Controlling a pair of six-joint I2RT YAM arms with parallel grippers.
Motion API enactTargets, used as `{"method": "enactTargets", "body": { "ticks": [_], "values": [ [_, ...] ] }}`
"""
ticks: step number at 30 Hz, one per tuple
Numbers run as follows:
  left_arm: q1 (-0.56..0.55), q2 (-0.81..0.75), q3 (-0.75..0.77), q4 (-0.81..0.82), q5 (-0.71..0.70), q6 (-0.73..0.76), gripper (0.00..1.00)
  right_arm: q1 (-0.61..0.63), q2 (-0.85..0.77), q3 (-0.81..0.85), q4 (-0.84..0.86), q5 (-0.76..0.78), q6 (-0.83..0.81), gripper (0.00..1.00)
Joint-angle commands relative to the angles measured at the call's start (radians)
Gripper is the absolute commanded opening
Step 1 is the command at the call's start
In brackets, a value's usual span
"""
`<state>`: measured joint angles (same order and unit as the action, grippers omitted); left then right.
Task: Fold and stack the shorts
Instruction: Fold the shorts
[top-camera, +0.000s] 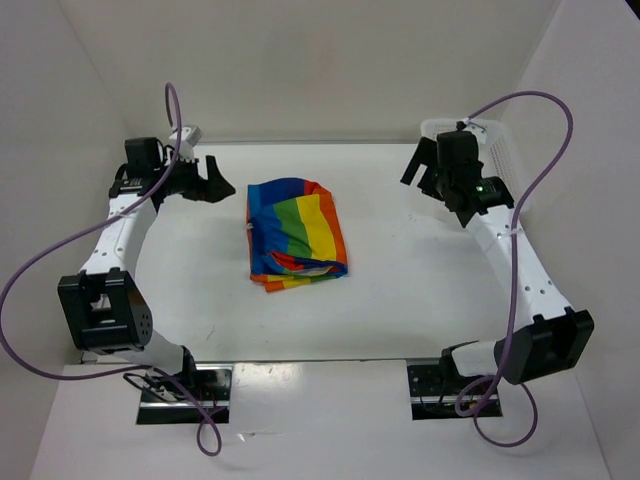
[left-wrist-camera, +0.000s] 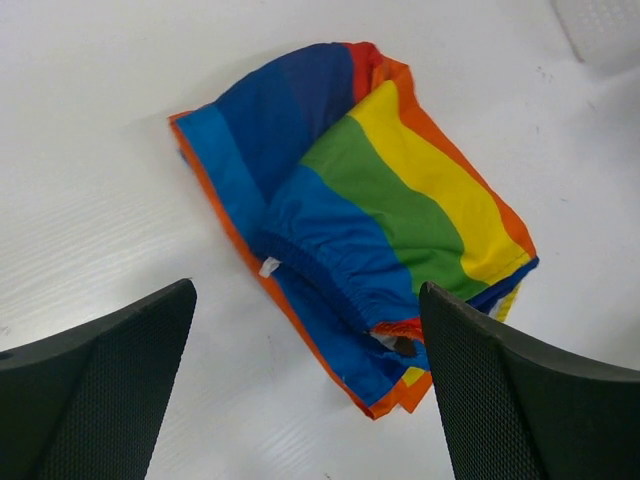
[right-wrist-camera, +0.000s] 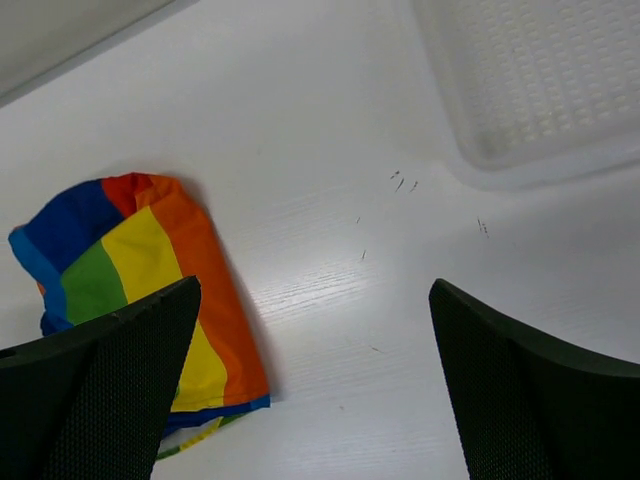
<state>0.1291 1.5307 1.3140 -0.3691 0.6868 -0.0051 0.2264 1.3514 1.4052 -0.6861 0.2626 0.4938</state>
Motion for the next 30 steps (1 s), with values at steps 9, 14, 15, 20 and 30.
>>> {"method": "enactTargets", "body": {
  "ticks": [9,14,15,20,30],
  "values": [
    [0.053,-0.118,0.01,-0.07,-0.32,0.005,0.99,-0.056,-0.15,-0.09,-0.013,0.083,0.092,1.0],
    [0.072,-0.149,-0.036,-0.07,-0.343,0.005,1.0,-0.067,-0.239,-0.199,-0.004,0.025,0.146,1.0],
    [0.072,-0.161,-0.05,-0.061,-0.343,0.005,1.0,-0.082,-0.253,-0.213,-0.004,0.014,0.146,1.0],
    [0.093,-0.194,-0.09,-0.051,-0.332,0.005,1.0,-0.111,-0.371,-0.287,-0.013,-0.003,0.201,1.0],
    [0.103,-0.245,-0.183,-0.051,-0.346,0.005,1.0,-0.122,-0.64,-0.413,-0.067,0.078,0.267,1.0]
  ]
}}
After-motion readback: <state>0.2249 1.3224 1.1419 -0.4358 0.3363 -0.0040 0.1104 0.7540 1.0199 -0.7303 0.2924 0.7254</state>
